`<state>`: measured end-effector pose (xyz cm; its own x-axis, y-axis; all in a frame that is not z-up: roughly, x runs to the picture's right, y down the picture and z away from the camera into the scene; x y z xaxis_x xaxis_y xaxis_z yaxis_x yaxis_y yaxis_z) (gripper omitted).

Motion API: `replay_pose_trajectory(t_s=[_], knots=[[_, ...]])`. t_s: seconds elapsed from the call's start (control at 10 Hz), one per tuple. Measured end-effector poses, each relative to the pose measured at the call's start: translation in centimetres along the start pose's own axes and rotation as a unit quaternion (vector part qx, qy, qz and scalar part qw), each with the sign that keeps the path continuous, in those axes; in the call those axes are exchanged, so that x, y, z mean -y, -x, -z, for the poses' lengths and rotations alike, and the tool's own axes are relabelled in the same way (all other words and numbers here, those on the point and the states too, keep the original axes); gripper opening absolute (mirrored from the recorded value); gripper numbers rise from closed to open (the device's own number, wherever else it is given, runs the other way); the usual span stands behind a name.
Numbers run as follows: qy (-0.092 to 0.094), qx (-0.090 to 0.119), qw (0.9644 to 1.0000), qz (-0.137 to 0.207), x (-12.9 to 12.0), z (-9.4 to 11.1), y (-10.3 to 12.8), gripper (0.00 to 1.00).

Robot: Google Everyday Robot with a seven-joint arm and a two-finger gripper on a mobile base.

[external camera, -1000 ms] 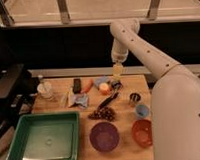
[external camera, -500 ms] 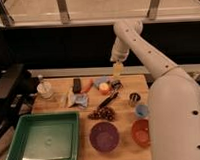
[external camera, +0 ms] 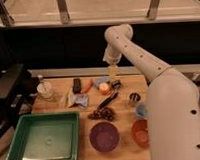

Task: Place sponge in paper cup

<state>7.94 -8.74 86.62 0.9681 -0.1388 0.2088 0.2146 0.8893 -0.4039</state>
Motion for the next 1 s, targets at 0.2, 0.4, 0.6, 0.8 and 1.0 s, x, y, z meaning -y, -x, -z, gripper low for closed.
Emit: replay_pose_trajectory(t_s=[0.2, 0.4, 0.6, 0.8, 1.0], knots=[[-0.029, -0.028, 0.9991, 0.012, 0.5, -0.9, 0.1, 0.80], [-0.028, -0.028, 0.9992, 0.011, 0.5, -0.9, 0.1, 0.80], [-0.028, -0.028, 0.9992, 0.011, 0.5, -0.9, 0.1, 0.80], [-0.035, -0.029, 0.9990, 0.004, 0.8, -1.4, -0.2, 0.80], [-0.048, -0.025, 0.9985, -0.006, 1.6, -2.8, -1.0, 0.80]])
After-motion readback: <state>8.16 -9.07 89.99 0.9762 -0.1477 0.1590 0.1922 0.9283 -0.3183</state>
